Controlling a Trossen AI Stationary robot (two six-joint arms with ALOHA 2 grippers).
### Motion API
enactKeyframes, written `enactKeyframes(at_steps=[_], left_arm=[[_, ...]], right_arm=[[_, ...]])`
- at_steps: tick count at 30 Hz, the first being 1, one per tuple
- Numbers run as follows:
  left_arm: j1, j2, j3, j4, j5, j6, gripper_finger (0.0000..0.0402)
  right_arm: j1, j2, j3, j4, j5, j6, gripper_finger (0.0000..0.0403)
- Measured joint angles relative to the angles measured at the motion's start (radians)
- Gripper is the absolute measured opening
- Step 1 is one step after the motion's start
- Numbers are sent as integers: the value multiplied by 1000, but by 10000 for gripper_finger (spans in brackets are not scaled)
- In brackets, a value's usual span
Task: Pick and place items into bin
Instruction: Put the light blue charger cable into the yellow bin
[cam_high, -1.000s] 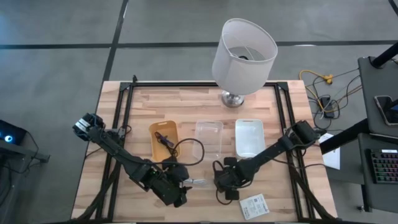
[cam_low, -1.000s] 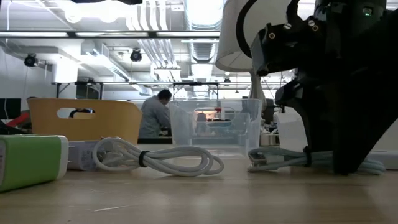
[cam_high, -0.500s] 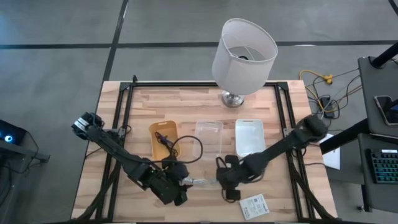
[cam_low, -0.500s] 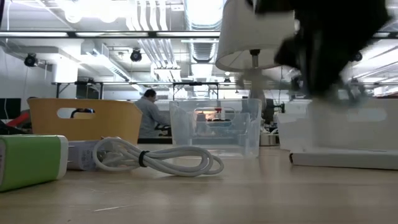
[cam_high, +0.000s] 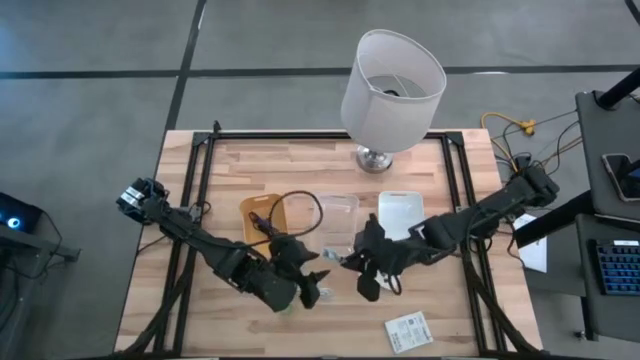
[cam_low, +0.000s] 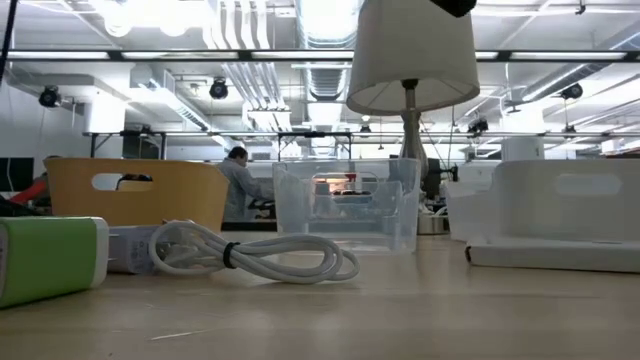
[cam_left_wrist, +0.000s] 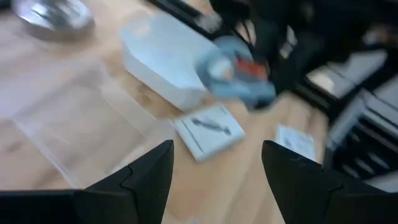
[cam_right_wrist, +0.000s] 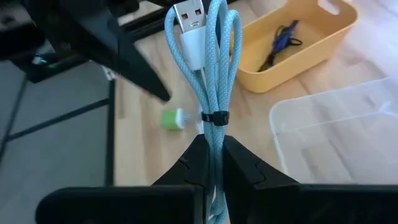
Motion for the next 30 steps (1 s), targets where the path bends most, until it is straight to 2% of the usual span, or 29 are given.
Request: enactKeyframes(at_steps=[4,9,14,17,21,25,30], left_arm=[[0,-7,-3,33,-152,-72,228],[-1,-5,-5,99,-176,-73,228],[0,-7,-37,174,-252,-68,228],[1,-8,-51,262,-262,-20,228],[3,-8,-57,403,-311,127,228],[11,-13,-57,399,-304,165,220],[13,-13,-59,395,-268,164,187]], right_arm=[[0,0,0,26,29,-22,14],[-9,5,0,124,64,-56,14],[-19,5,0,177,68,-88,13],[-22,5,0,191,62,-96,13],[-23,11,0,192,56,-102,13],[-26,17,0,189,55,-106,13],[-36,17,0,186,55,-114,17]])
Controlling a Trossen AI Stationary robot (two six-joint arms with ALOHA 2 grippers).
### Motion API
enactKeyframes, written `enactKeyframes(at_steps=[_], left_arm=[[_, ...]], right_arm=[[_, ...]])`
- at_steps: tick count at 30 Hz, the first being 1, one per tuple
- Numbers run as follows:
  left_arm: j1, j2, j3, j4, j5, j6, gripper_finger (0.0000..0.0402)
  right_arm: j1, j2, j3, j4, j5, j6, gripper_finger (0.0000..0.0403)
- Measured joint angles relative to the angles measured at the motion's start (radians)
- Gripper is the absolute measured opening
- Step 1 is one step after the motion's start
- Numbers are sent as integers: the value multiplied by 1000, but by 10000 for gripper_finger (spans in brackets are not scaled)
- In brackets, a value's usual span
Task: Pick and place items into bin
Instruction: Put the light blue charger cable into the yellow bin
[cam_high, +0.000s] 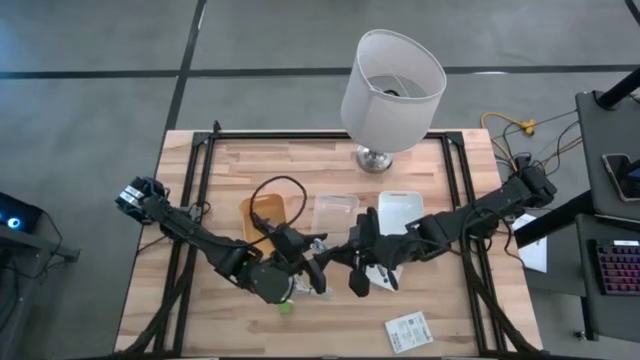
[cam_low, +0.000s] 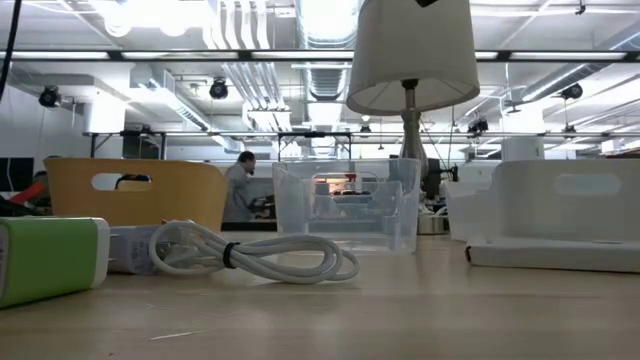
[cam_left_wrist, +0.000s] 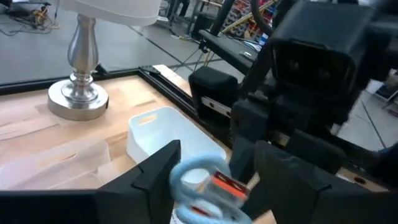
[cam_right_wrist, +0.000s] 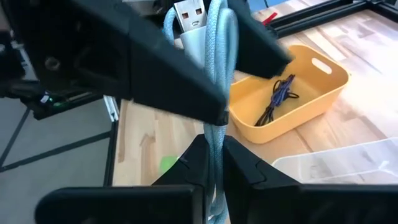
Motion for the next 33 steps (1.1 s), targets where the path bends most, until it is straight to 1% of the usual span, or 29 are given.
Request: enactKeyframes(at_steps=[2,5,9,12,15,18,21,26,27,30,32,33], left_arm=[[0,0,-9,-13,3,-8,180],[0,-1,-28,-46,9,-73,178],[-1,-4,-67,-38,-6,-163,178],[-1,-5,-72,-37,-31,-164,178],[-1,-12,-72,-38,-31,-145,175],[-1,-13,-72,-40,-30,-124,156],[0,-13,-72,-40,-31,-115,119],[5,-13,-72,-45,-34,-48,33],[8,-13,-73,-49,-34,-48,22],[16,-13,-73,-74,-35,-48,21],[19,-17,-68,-140,-41,-51,21],[21,-25,-68,-203,-47,-55,21]], right_arm=[[-4,0,0,3,1,0,20],[-8,0,0,1,1,0,20],[-13,0,0,-4,3,-5,20],[-15,2,0,-3,-6,-7,21],[-17,5,0,3,-12,-7,21],[-20,6,0,1,-13,-7,23],[-22,6,0,-6,-14,-7,30],[-21,6,0,-43,-16,15,65],[-19,6,0,-50,-16,17,75],[-13,3,0,-57,-15,30,111],[-11,-9,0,-85,-19,60,137],[-9,-19,0,-111,-24,74,149]])
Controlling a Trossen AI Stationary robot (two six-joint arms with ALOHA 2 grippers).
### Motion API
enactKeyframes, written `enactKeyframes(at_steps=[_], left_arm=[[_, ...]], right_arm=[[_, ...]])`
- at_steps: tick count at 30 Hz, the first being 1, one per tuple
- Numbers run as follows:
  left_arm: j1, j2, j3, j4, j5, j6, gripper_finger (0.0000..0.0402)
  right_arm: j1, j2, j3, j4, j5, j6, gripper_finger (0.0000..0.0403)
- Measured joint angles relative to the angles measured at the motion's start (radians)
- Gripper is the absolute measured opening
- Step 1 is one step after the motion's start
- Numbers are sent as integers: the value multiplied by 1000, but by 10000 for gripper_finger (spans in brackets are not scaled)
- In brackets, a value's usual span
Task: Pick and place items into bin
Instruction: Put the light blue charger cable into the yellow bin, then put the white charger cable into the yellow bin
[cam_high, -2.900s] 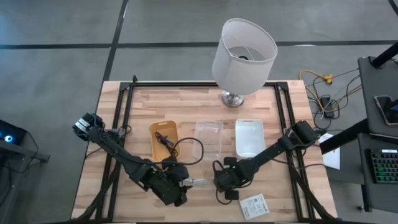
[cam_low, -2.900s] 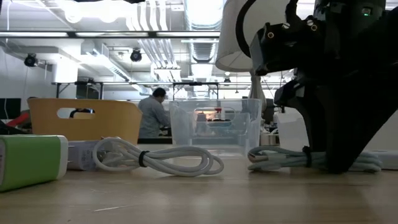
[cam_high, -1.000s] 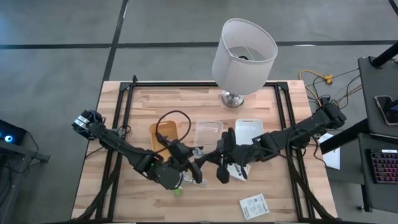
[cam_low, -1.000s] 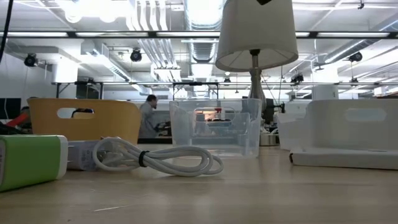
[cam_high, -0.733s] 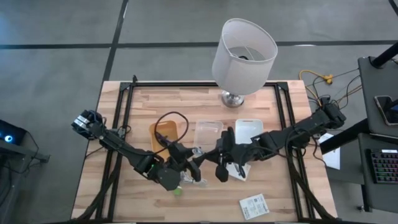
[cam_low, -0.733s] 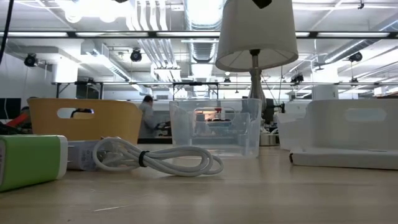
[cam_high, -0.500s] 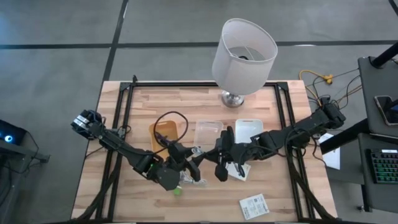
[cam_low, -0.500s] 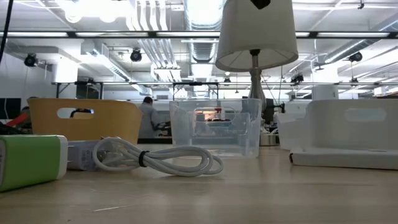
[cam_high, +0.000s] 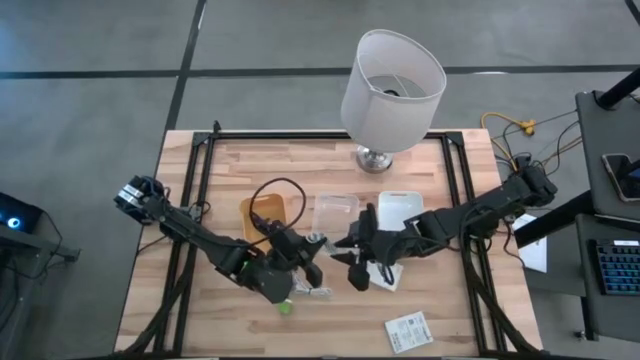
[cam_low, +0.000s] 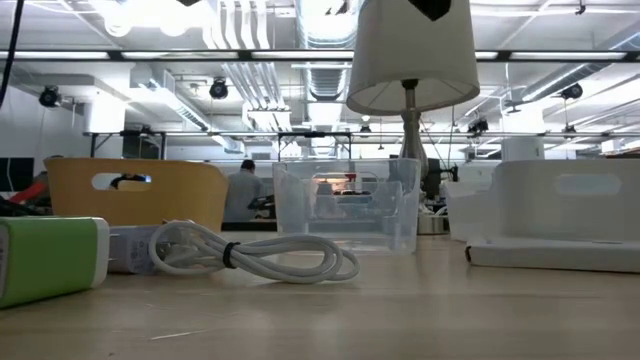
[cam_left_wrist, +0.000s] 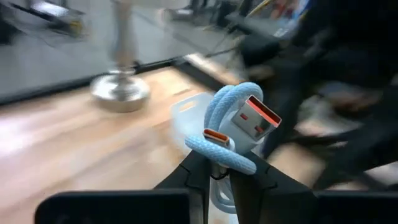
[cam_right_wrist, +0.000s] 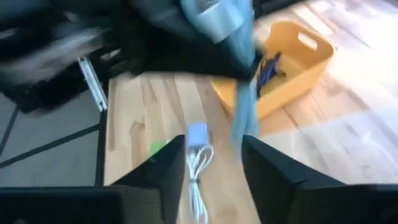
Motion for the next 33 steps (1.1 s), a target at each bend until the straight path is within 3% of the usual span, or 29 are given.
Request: enactKeyframes(at_steps=[2,5,9,11,14,18,23,29,33], left_arm=[[1,-30,7,-167,0,-78,21],[0,-90,35,-532,24,-316,21],[8,-156,32,-1073,299,-794,21],[16,-180,6,-1202,421,-928,22],[36,-224,-41,-1141,504,-882,41],[102,-263,-146,-946,519,-790,60],[188,-271,-269,-835,663,-753,64],[186,-269,-258,-792,657,-701,69],[176,-272,-184,-749,633,-554,89]], right_arm=[[9,-26,0,-70,-2,6,171],[33,-71,0,-202,1,28,194],[56,-131,0,-391,23,161,208],[56,-152,-8,-450,30,223,211],[53,-169,-31,-463,51,259,211],[48,-162,-44,-436,99,273,210],[47,-131,-44,-399,103,274,210],[54,-107,-44,-399,80,310,210],[60,-107,-44,-399,76,299,210]])
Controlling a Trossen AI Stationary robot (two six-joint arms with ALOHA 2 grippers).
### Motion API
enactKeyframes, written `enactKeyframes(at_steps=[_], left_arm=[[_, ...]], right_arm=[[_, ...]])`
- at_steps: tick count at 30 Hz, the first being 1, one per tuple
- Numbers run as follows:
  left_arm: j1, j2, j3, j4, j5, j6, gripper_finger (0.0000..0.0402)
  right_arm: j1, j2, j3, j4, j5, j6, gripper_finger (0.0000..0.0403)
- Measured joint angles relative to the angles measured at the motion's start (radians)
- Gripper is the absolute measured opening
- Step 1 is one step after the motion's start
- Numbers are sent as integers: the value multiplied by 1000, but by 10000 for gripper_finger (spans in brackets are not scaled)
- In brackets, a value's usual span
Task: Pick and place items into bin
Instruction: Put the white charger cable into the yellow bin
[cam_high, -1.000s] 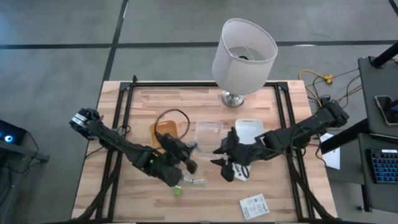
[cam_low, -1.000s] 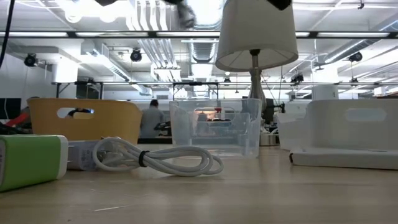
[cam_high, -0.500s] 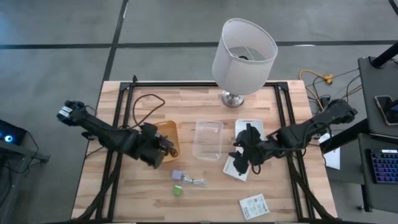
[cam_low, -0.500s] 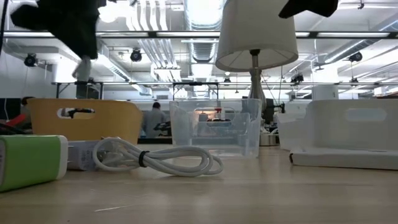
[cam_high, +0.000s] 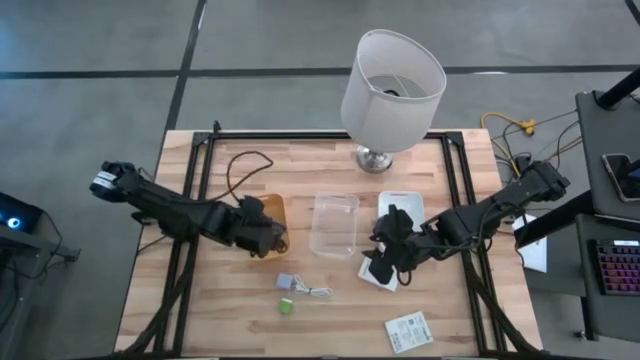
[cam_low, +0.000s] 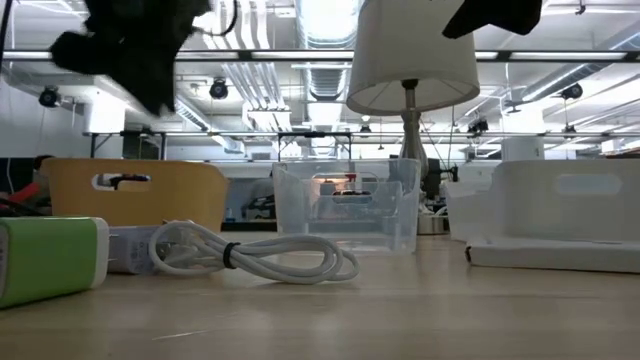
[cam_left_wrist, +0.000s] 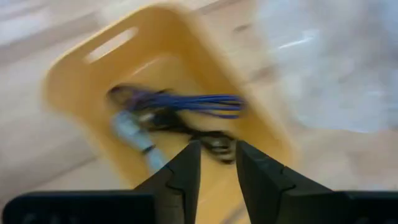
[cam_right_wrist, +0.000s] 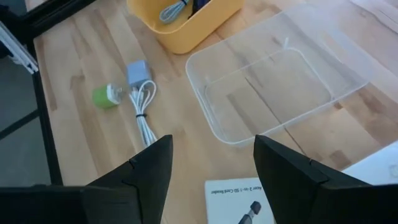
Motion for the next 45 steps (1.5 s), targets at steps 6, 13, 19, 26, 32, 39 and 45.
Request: enactKeyframes(at_steps=[6,13,19,26,32,39,45], left_arm=[[-111,17,76,403,78,469,101],[-270,215,76,642,124,734,102],[-246,401,150,632,102,747,107],[-221,492,280,475,111,822,172],[-222,496,275,465,167,905,217],[-196,510,243,476,166,959,219],[-158,585,252,495,248,1009,219]], right_arm=[[17,1,-1,-14,-59,-97,210],[47,26,-33,-24,-71,-153,210],[60,39,-96,-30,-112,-71,210],[119,36,-153,-29,-176,26,210],[162,38,-171,-27,-172,54,210],[167,38,-184,-25,-148,80,210],[167,38,-182,-26,-146,80,210]])
